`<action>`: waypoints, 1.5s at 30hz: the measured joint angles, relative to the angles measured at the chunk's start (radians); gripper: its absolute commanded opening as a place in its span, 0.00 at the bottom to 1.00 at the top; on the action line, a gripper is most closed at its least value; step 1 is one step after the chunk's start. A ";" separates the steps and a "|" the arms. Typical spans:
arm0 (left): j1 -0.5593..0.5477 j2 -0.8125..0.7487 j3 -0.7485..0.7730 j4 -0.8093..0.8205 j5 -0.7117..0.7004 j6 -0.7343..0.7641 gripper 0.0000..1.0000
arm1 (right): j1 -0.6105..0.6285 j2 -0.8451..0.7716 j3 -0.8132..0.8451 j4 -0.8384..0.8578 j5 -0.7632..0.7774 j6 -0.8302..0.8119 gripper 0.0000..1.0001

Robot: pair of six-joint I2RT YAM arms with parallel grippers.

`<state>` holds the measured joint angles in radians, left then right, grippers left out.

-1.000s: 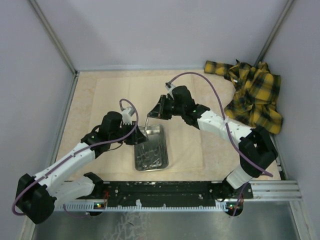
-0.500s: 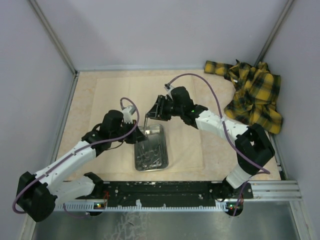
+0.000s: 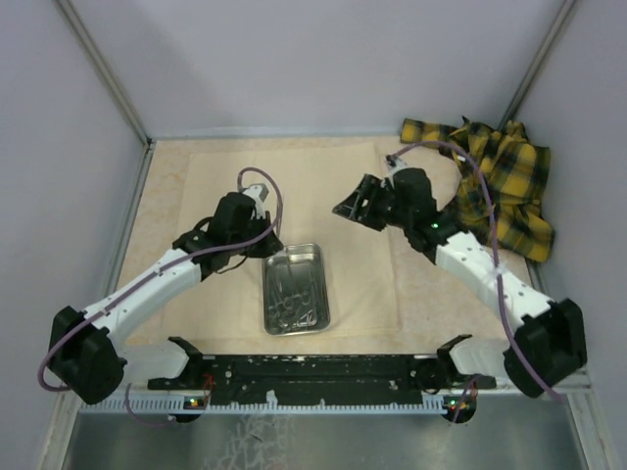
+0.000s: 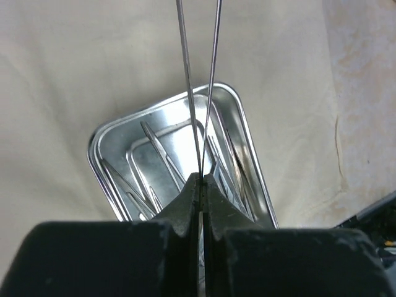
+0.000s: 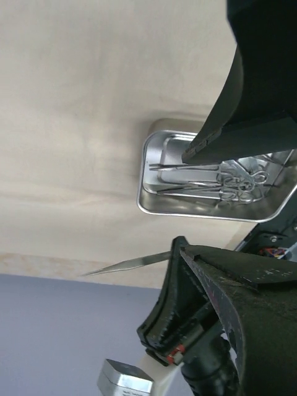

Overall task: Open and lay out the surgical kit
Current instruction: Place the medical item in the surgical kit.

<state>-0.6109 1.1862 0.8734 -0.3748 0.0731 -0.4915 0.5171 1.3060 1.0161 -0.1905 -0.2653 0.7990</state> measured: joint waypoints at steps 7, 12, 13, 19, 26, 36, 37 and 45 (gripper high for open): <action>0.018 0.240 0.257 -0.077 -0.148 0.050 0.00 | -0.075 -0.231 -0.127 -0.060 0.036 -0.040 0.56; 0.069 0.448 0.486 -0.139 -0.207 0.107 0.00 | -0.075 -0.304 -0.229 -0.111 0.037 -0.062 0.56; 0.088 0.481 0.526 -0.150 -0.211 0.120 0.00 | -0.075 -0.316 -0.246 -0.119 0.036 -0.063 0.56; 0.240 0.667 0.767 -0.212 -0.206 0.204 0.00 | -0.075 -0.445 -0.343 -0.177 0.017 -0.063 0.56; 0.378 0.876 1.019 -0.295 -0.237 0.293 0.00 | -0.075 -0.542 -0.351 -0.247 -0.004 -0.069 0.56; 0.488 1.114 1.264 -0.462 -0.283 0.366 0.00 | -0.075 -0.552 -0.364 -0.314 -0.040 -0.113 0.55; 0.492 1.132 1.287 -0.470 -0.283 0.375 0.00 | -0.075 -0.552 -0.375 -0.315 -0.044 -0.116 0.55; 0.537 1.189 1.329 -0.525 -0.246 0.437 0.00 | -0.075 -0.563 -0.441 -0.335 -0.061 -0.119 0.55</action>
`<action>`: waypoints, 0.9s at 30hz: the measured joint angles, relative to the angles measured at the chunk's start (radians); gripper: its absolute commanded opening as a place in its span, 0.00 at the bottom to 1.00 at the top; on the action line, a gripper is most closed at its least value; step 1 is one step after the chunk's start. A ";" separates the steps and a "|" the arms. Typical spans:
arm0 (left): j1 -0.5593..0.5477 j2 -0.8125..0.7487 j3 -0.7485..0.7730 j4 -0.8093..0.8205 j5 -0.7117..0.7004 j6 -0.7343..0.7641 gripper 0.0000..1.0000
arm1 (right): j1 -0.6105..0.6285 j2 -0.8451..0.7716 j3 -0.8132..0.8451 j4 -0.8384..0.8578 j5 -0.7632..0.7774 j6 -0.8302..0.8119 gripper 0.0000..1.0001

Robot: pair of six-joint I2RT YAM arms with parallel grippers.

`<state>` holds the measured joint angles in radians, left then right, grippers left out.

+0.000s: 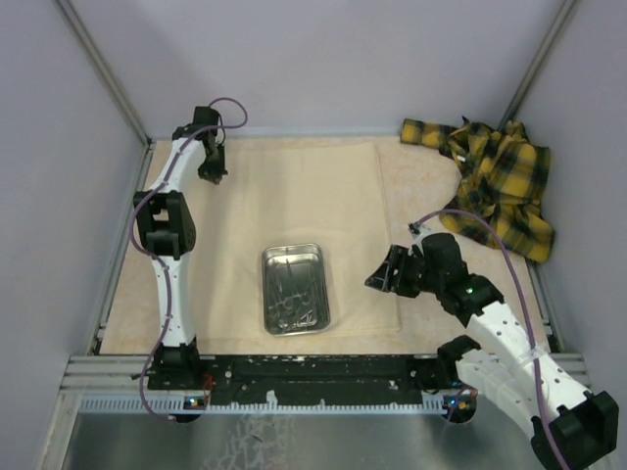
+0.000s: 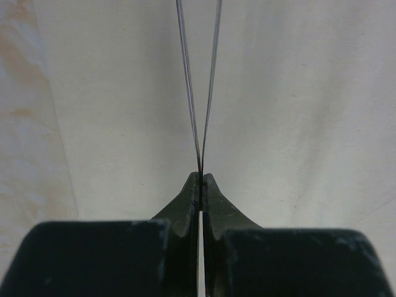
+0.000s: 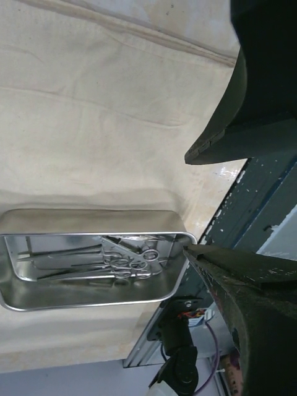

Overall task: Open and lay out the surgical kit
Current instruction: Place the medical item in the surgical kit.

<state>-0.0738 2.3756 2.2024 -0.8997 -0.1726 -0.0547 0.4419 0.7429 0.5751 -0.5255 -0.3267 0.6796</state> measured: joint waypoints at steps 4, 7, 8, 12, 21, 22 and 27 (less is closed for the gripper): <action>0.032 0.037 0.033 -0.034 0.017 0.019 0.00 | 0.000 -0.023 -0.039 -0.001 -0.007 0.001 0.54; 0.047 0.068 0.075 -0.067 0.020 0.031 0.00 | 0.000 -0.027 -0.052 -0.010 -0.013 0.004 0.54; 0.051 0.078 0.089 -0.073 0.020 0.034 0.00 | 0.000 -0.027 -0.053 -0.013 -0.015 0.005 0.54; 0.055 0.105 0.121 -0.090 0.023 0.050 0.01 | 0.000 -0.027 -0.053 -0.013 -0.019 0.005 0.54; 0.054 0.106 0.129 -0.105 0.023 0.066 0.07 | 0.000 -0.027 -0.053 -0.013 -0.029 0.012 0.54; 0.053 0.106 0.130 -0.106 0.023 0.068 0.08 | 0.000 -0.027 -0.053 -0.013 -0.031 0.012 0.54; 0.052 0.106 0.135 -0.110 0.021 0.071 0.23 | 0.000 -0.030 -0.054 -0.013 -0.035 0.012 0.54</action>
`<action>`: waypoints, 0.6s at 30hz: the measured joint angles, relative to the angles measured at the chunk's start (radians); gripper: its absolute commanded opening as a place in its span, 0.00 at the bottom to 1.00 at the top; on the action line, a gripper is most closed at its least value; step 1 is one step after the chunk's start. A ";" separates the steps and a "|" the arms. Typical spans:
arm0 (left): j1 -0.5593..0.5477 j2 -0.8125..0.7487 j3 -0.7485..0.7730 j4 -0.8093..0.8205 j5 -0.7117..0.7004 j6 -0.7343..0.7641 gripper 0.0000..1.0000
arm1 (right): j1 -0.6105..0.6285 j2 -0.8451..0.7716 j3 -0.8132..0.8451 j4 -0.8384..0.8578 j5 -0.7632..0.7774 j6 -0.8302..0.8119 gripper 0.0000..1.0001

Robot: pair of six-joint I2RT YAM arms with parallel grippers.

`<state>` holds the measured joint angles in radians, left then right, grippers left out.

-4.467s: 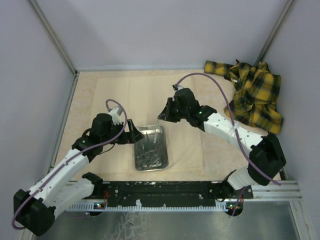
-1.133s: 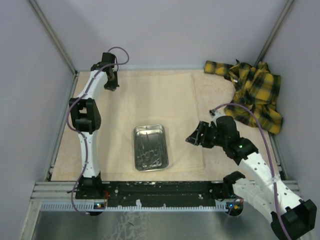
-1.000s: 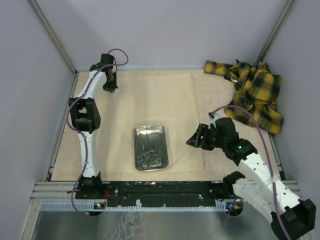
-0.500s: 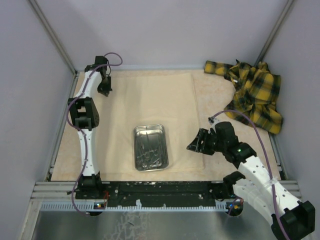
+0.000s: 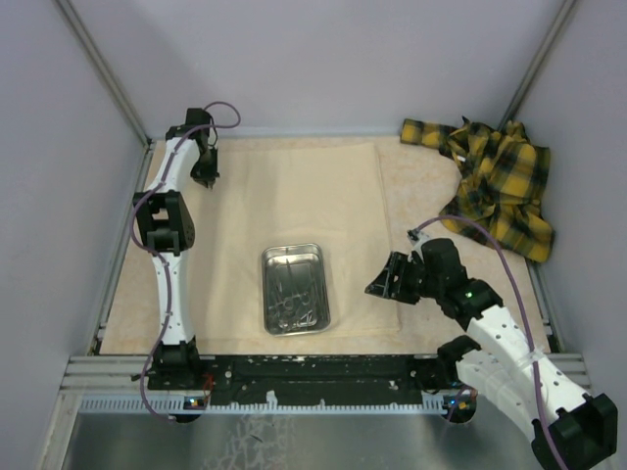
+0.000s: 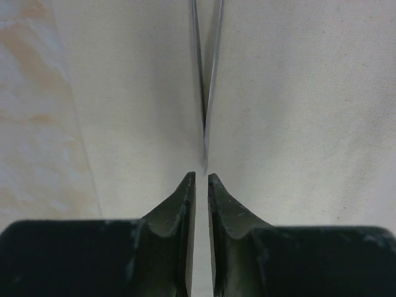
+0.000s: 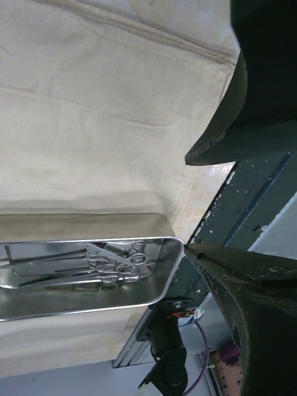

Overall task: Open and lay out the surgical kit
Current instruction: Place the medical item in the surgical kit.

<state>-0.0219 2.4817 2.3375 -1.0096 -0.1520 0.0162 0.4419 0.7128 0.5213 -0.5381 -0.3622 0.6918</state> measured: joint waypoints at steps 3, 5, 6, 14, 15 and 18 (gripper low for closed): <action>-0.002 0.000 0.004 -0.002 -0.004 0.000 0.29 | 0.000 -0.005 -0.004 0.003 -0.002 0.000 0.54; -0.002 0.000 0.005 -0.002 -0.005 0.000 0.30 | 0.000 -0.010 -0.005 0.002 -0.003 0.000 0.54; -0.002 0.000 0.005 -0.003 -0.005 -0.001 0.30 | 0.000 -0.012 -0.005 0.002 -0.003 0.000 0.54; -0.006 -0.008 0.005 -0.009 -0.017 -0.019 0.38 | 0.000 -0.035 -0.017 0.007 -0.006 0.001 0.54; -0.007 -0.016 0.003 -0.008 -0.017 -0.021 0.39 | 0.000 -0.037 -0.019 0.004 -0.006 0.003 0.54; -0.015 -0.069 -0.024 0.002 -0.015 -0.030 0.42 | 0.000 -0.048 -0.026 0.005 -0.006 0.010 0.54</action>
<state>-0.0372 2.4126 2.3135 -1.0077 -0.1669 -0.0135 0.4419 0.6651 0.4950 -0.5331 -0.3687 0.7013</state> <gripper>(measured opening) 0.397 0.538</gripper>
